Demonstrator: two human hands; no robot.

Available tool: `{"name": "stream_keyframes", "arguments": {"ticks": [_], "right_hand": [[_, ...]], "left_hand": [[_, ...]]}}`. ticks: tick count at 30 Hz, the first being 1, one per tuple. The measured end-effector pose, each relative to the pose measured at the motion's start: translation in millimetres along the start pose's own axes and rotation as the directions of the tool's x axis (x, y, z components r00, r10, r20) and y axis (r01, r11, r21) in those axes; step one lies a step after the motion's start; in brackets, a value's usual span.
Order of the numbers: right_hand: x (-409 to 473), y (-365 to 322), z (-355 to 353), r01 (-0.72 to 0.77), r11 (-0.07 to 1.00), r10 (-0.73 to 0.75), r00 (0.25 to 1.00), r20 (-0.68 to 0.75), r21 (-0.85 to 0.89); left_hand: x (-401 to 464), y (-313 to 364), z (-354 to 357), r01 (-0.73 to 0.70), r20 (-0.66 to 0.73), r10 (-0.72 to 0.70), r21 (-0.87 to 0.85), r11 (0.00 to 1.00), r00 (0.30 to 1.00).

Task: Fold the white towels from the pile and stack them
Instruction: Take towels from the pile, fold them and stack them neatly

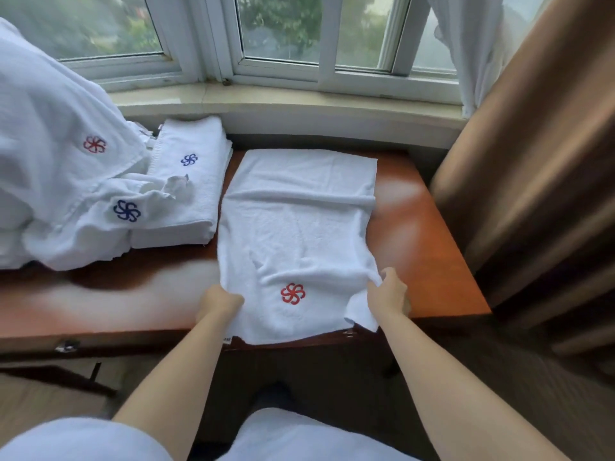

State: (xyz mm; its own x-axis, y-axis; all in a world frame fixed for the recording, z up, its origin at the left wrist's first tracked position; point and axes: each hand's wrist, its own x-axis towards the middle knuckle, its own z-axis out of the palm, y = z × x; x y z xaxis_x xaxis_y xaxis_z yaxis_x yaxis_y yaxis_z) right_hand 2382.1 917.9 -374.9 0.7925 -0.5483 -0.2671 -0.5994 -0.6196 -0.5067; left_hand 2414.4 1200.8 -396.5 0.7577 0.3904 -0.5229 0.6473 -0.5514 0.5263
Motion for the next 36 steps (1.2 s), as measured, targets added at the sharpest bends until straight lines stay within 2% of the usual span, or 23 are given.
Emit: {"name": "stream_keyframes", "arguments": {"ticks": [3, 6, 9, 13, 17, 21, 23, 25, 27, 30, 32, 34, 36], "right_hand": [[-8.3, 19.3, -19.1, -0.114, 0.981, 0.113, 0.993, -0.014, -0.156], [-16.2, 32.9, -35.1, -0.174, 0.962, 0.165, 0.985, -0.059, -0.213], [-20.5, 48.2, -40.1, -0.117, 0.966, 0.102, 0.992, -0.076, -0.229], [-20.4, 58.5, -40.3, -0.063, 0.984, 0.062, 0.998, -0.006, -0.164], [-22.1, 59.8, -30.6, 0.058, 0.988, -0.038, 0.989, 0.143, -0.141], [-14.9, 55.1, -15.5, 0.138, 0.979, -0.103, 0.969, 0.223, -0.151], [-8.1, 48.4, -8.5, 0.156, 0.973, -0.112, 0.963, 0.246, -0.168], [0.6, 38.4, -1.8, 0.182, 0.966, -0.131, 0.957, 0.259, -0.182], [9.1, 27.1, 5.6, 0.194, 0.961, -0.138, 0.954, 0.267, -0.197], [21.7, 7.5, 16.0, 0.194, 0.943, -0.117, 0.954, 0.277, -0.271], [32.3, -5.7, 20.2, 0.189, 0.927, -0.091, 0.951, 0.294, -0.323], [45.8, -19.2, 22.8, 0.187, 0.916, -0.074, 0.948, 0.309, -0.355], [59.7, -31.2, 24.8, 0.191, 0.907, -0.068, 0.946, 0.317, -0.375]], "left_hand": [[-20.7, -7.7, -0.2, 0.006, -0.078, -0.007, -0.018, 1.000, 0.997], [-42.6, -14.8, 5.8, 0.026, -0.103, -0.025, 0.004, 1.000, 0.994], [-64.1, -20.7, 13.5, 0.057, -0.028, -0.055, 0.064, 0.996, 0.998], [-75.8, -19.2, 25.4, 0.042, 0.046, -0.048, 0.125, 0.991, 0.998], [-72.4, -13.4, 35.4, -0.047, 0.054, 0.039, 0.157, 0.986, 0.998], [-56.3, -4.2, 38.8, -0.158, 0.067, 0.146, 0.233, 0.960, 0.987], [-43.6, 0.6, 38.7, -0.262, 0.066, 0.255, 0.352, 0.898, 0.965], [-29.5, 6.9, 37.5, -0.409, 0.119, 0.406, 0.493, 0.768, 0.906], [-15.8, 15.3, 36.4, -0.478, 0.204, 0.451, 0.584, 0.656, 0.869], [0.3, 29.6, 30.6, -0.390, 0.267, 0.308, 0.790, 0.472, 0.913], [11.6, 37.2, 24.9, -0.293, 0.246, 0.171, 0.882, 0.370, 0.954], [24.5, 47.2, 17.7, -0.221, 0.193, 0.111, 0.900, 0.376, 0.975], [41.4, 57.7, 12.2, -0.218, 0.159, 0.167, 0.871, 0.440, 0.973]]}}
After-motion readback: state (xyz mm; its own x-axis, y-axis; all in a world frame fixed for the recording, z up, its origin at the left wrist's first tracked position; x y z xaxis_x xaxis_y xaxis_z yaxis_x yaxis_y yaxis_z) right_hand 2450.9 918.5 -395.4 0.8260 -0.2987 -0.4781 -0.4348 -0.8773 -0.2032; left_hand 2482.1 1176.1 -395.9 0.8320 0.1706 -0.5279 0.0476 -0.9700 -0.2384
